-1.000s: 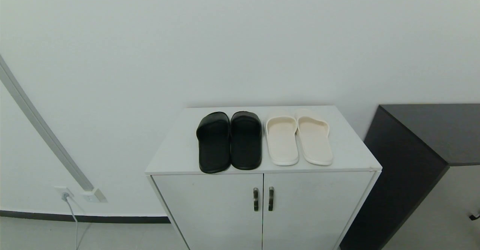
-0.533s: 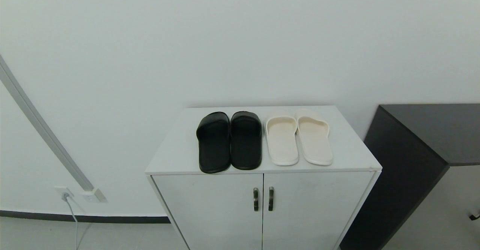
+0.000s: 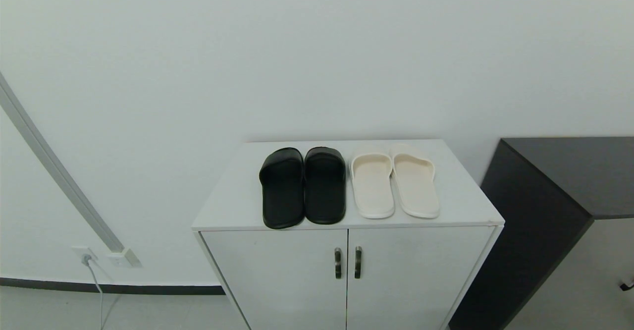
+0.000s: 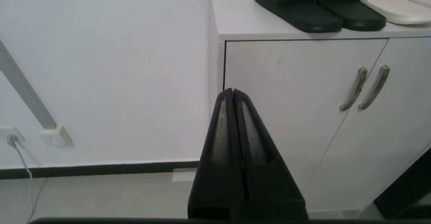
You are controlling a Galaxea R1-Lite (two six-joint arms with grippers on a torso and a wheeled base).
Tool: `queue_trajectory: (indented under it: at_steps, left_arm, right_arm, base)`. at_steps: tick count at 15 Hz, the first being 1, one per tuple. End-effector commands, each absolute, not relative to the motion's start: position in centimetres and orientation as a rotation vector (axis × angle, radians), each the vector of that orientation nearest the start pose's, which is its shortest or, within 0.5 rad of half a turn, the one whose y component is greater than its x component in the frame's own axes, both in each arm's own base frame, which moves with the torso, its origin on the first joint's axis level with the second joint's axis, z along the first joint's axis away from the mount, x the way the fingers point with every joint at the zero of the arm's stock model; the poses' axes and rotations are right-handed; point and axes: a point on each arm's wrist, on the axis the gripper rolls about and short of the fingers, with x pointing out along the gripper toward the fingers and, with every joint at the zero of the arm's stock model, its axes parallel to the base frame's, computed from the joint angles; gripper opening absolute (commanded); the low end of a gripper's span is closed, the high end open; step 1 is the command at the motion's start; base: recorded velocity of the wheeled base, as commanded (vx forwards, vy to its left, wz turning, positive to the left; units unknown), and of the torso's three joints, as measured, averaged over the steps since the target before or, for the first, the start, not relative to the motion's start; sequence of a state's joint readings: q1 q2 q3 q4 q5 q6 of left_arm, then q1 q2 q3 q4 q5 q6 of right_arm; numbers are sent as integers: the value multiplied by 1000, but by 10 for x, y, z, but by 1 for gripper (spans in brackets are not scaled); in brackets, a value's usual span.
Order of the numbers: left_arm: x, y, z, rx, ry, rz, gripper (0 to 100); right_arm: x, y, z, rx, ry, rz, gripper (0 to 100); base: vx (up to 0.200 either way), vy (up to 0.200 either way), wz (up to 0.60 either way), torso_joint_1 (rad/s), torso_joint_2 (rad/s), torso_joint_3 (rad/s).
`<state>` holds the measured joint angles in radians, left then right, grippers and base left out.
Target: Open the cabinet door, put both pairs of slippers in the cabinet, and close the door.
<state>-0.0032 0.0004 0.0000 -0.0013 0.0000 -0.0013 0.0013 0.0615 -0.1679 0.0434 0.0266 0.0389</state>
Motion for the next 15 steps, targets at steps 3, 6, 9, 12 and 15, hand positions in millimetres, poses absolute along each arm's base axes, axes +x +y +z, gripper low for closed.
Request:
queue_trajectory:
  at_steps: [3, 6, 9, 12, 15]
  left_arm:
    - [-23, 0, 76, 0, 2, -5, 0]
    - [-23, 0, 76, 0, 0, -5, 0]
    - [-23, 0, 76, -2, 0, -5, 0]
    - [-23, 0, 76, 0, 0, -5, 0]
    - [-23, 0, 76, -2, 0, -5, 0]
  right_arm:
    - [28, 4, 168, 40, 232, 168, 100]
    - [76, 13, 173, 33, 279, 261, 100]
    - [110, 34, 183, 15, 360, 342, 100]
    - [129, 86, 205, 99, 341, 359, 100]
    - [147, 131, 220, 90, 291, 364, 100]
  base:
    - [0, 0, 0, 0, 0, 0]
    - [0, 0, 0, 0, 0, 0]
    - [0, 0, 0, 0, 0, 0]
    - [0, 0, 0, 0, 0, 0]
    - [0, 0, 0, 0, 0, 0]
